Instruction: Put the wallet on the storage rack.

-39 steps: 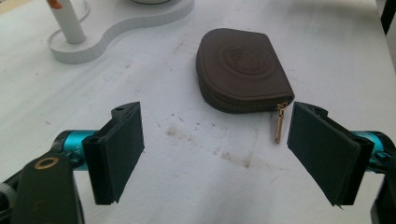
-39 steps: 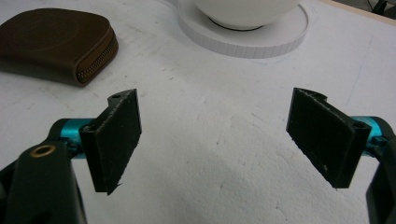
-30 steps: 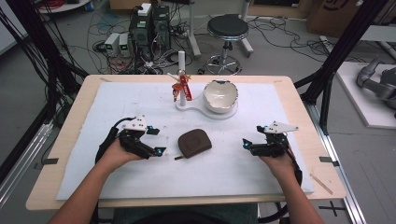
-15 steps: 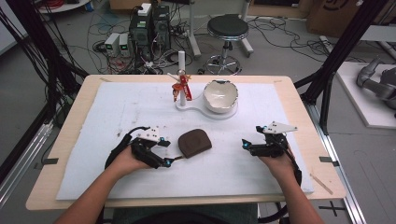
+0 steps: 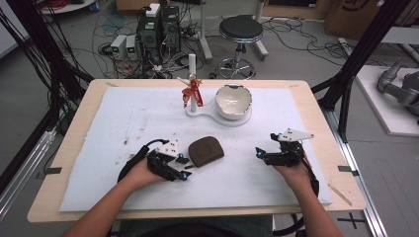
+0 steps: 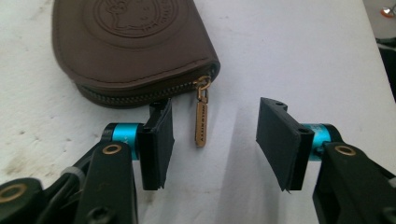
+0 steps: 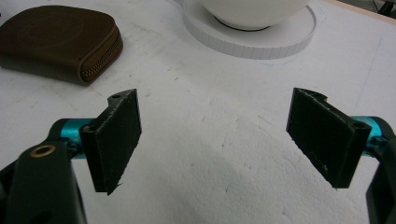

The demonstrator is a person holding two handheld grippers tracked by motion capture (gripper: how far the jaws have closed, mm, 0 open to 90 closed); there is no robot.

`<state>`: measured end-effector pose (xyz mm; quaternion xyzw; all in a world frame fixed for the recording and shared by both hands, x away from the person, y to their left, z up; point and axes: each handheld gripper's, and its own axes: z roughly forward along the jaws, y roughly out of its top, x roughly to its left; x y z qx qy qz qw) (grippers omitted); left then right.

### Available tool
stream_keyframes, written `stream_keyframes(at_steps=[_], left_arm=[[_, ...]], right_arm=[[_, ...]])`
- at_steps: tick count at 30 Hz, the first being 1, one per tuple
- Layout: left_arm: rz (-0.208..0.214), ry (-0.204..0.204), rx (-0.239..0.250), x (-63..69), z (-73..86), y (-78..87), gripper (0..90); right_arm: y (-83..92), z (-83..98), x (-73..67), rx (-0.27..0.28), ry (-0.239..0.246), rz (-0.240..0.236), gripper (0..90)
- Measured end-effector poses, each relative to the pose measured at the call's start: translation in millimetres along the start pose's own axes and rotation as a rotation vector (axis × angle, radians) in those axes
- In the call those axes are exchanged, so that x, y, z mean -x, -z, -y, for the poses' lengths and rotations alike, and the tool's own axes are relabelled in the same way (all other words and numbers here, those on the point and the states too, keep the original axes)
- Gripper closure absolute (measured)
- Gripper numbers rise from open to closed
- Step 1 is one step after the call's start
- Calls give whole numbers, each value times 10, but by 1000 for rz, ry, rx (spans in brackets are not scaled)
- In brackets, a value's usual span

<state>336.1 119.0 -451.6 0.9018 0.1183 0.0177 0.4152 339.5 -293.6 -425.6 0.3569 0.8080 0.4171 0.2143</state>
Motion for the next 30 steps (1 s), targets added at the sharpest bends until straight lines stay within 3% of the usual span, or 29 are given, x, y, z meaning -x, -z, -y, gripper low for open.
stream_keyframes(at_steps=[11,18,26,30], left_arm=[[-34,-26,-10,0,-24,-42,596],[-56,-74,-42,57,-65,-53,689],[-48,-79,-43,42,-72,-66,735],[-50,-85,-39,59,-80,-78,809]], right_arm=[[-8,-2,-6,-2,5,-2,180],[-4,-2,-3,-2,9,0,180],[-13,-4,-12,-3,10,-1,180],[-10,-6,-19,-4,10,0,180]])
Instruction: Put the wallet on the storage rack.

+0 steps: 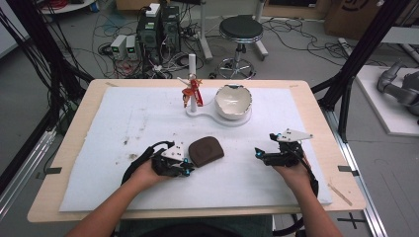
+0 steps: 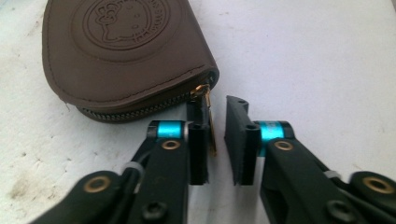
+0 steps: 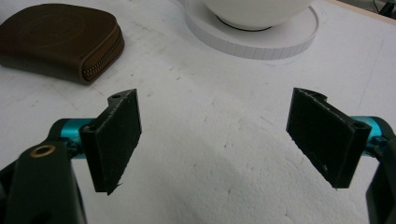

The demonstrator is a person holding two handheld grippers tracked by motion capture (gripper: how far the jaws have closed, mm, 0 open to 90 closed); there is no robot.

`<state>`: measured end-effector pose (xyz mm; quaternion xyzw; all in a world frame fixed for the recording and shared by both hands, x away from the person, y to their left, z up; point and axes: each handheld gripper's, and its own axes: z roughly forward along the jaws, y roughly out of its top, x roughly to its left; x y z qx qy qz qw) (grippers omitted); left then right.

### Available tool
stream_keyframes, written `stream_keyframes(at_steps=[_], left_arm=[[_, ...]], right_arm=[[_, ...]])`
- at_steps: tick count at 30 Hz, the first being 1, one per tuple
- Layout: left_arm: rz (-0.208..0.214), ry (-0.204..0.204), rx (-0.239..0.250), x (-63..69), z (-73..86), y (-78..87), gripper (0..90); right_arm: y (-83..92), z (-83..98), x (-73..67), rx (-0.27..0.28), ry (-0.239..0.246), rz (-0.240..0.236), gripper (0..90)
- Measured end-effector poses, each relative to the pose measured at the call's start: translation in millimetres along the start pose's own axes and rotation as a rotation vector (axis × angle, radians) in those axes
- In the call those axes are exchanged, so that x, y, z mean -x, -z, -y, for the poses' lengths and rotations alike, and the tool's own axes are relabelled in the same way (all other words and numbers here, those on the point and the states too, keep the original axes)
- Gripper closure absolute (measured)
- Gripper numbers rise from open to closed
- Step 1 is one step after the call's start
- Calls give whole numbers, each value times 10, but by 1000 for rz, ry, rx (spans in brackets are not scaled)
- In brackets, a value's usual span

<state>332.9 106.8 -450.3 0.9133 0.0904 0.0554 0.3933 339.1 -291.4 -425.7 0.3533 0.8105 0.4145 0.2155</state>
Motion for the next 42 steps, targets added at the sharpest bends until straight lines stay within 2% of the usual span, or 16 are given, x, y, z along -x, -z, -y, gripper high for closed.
stream_keyframes(at_steps=[3,7,9,11,15,18,19,20,21,25,26,28,30,36,38,42], left_arm=[[-2,-8,2,-5,-2,-8,878],[8,0,4,-23,3,-3,882],[22,26,16,-40,13,3,883],[31,31,24,-49,16,22,883],[49,48,87,-61,-1,107,883],[56,81,144,-80,-20,180,883],[56,81,144,-80,-20,180,883],[67,80,159,-89,-31,207,883],[70,87,196,-98,-57,259,884],[70,84,235,-125,-119,349,884],[73,91,264,-149,-150,405,884],[65,96,283,-162,-182,442,884],[77,109,309,-185,-203,463,884],[97,120,338,-222,-284,504,884],[102,122,367,-244,-358,543,884],[114,121,380,-282,-454,572,884]], right_arm=[[3,1,1,-1,5,2,180],[-2,0,-2,0,3,-1,180],[-2,1,-1,-1,1,-1,180],[-1,1,5,0,3,0,180],[0,3,9,0,-6,-2,180],[-3,3,11,-1,-1,-2,180],[-3,3,11,-1,1,-2,180],[-3,3,11,-1,1,-2,180],[-2,3,8,0,1,0,180],[-1,4,10,0,3,3,180],[-2,4,11,-2,2,3,180],[-4,2,12,-1,0,2,180],[1,3,11,0,-3,3,180],[6,4,14,1,-2,7,180],[7,4,14,1,0,7,180],[7,4,14,0,-1,6,180]])
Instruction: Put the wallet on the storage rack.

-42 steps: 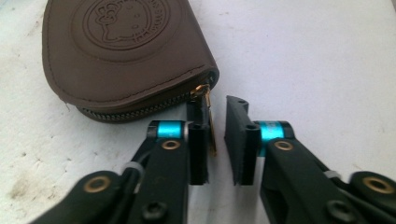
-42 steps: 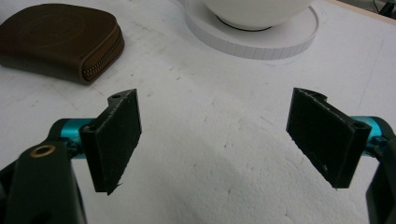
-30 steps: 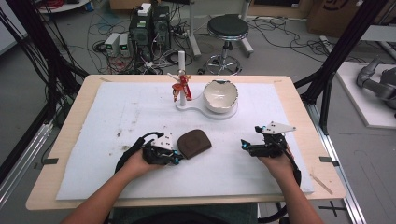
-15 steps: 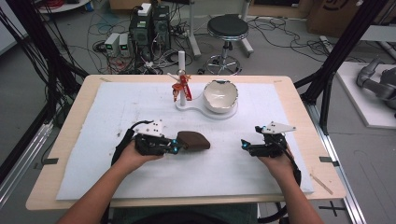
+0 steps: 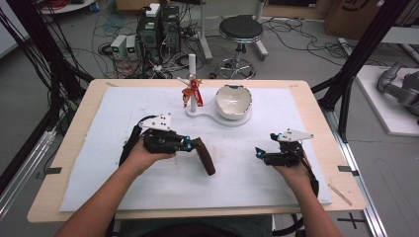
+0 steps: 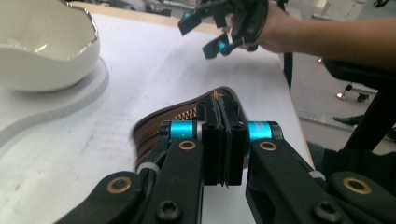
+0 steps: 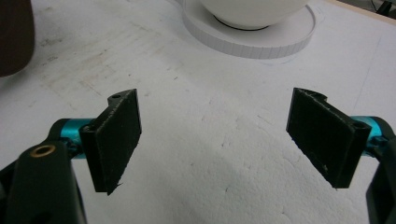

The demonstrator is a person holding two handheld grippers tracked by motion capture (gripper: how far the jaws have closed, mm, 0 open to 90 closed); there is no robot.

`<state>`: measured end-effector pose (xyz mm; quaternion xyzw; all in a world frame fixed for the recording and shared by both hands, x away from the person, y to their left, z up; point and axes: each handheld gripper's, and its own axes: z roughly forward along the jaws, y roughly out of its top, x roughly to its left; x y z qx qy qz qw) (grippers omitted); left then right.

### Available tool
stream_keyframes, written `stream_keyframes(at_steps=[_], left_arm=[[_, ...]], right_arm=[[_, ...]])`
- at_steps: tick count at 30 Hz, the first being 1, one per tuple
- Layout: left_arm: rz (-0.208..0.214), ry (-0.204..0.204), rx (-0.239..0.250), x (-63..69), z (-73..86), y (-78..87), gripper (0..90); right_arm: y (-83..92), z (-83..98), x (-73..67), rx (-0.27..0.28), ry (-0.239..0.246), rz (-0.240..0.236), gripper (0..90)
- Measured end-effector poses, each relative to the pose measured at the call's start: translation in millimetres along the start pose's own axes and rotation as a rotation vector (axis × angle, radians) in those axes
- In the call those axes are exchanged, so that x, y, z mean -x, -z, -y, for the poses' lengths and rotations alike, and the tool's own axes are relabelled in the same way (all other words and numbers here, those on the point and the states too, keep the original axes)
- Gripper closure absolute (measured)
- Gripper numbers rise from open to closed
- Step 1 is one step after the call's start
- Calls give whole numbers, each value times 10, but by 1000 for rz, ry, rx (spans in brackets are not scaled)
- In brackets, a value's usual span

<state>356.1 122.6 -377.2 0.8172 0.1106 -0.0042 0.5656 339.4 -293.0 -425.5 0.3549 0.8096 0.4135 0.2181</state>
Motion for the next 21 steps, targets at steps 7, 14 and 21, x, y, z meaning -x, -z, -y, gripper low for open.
stream_keyframes(at_steps=[7,14,21], left_arm=[[13,4,43,-44,-199,-56,884],[0,18,75,-162,-394,-105,884],[-8,19,91,-267,-553,-176,884]], right_arm=[[3,2,4,-1,-4,-3,180],[3,1,3,2,-10,-5,180],[2,3,9,3,-10,-8,180]])
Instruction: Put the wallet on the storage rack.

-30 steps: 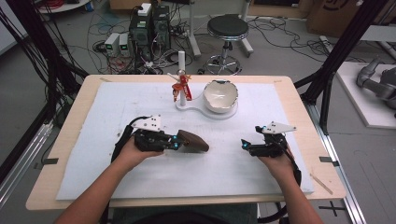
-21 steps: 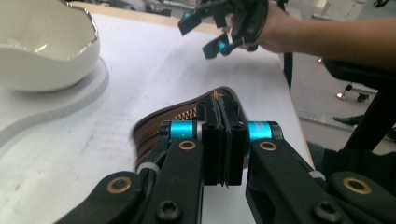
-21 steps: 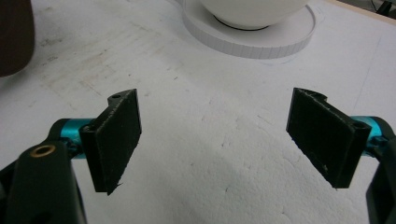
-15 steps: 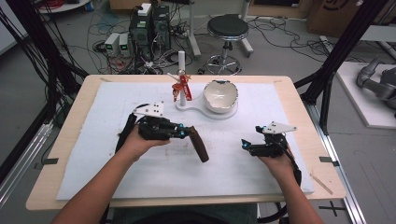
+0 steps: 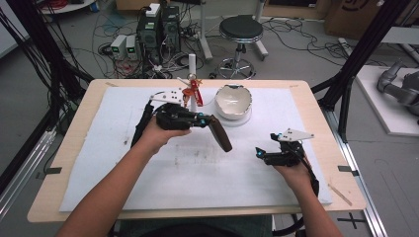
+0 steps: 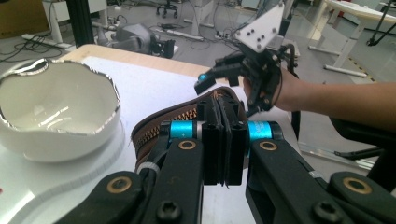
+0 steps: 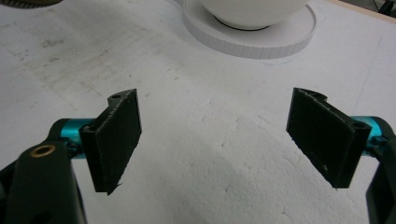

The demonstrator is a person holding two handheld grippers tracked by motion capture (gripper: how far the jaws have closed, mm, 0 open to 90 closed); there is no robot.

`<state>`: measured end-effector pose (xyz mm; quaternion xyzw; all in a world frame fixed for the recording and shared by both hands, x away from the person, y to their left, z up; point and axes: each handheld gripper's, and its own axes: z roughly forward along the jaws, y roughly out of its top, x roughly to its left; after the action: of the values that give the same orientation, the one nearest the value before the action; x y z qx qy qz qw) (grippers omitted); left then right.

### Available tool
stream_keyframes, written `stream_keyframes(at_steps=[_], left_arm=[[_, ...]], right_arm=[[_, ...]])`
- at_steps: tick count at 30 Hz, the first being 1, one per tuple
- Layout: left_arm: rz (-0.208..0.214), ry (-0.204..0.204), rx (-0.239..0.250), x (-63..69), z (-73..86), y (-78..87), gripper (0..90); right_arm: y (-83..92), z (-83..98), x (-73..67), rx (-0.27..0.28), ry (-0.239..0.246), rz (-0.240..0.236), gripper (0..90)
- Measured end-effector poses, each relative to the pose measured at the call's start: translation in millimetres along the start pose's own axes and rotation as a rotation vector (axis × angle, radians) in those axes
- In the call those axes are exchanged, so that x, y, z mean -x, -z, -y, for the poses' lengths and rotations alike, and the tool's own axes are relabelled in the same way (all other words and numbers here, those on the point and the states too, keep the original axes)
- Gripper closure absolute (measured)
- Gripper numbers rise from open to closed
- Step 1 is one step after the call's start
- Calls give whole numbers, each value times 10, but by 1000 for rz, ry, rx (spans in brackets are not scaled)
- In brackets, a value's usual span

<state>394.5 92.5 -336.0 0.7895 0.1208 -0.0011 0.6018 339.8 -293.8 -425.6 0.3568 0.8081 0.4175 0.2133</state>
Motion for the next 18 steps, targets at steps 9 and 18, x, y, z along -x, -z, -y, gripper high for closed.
stream_keyframes(at_steps=[9,18], left_arm=[[-9,-11,10,-153,-312,-183,883],[-19,-1,6,-336,-442,-276,883]], right_arm=[[8,-1,0,3,2,0,180],[4,0,1,2,2,-5,180]])
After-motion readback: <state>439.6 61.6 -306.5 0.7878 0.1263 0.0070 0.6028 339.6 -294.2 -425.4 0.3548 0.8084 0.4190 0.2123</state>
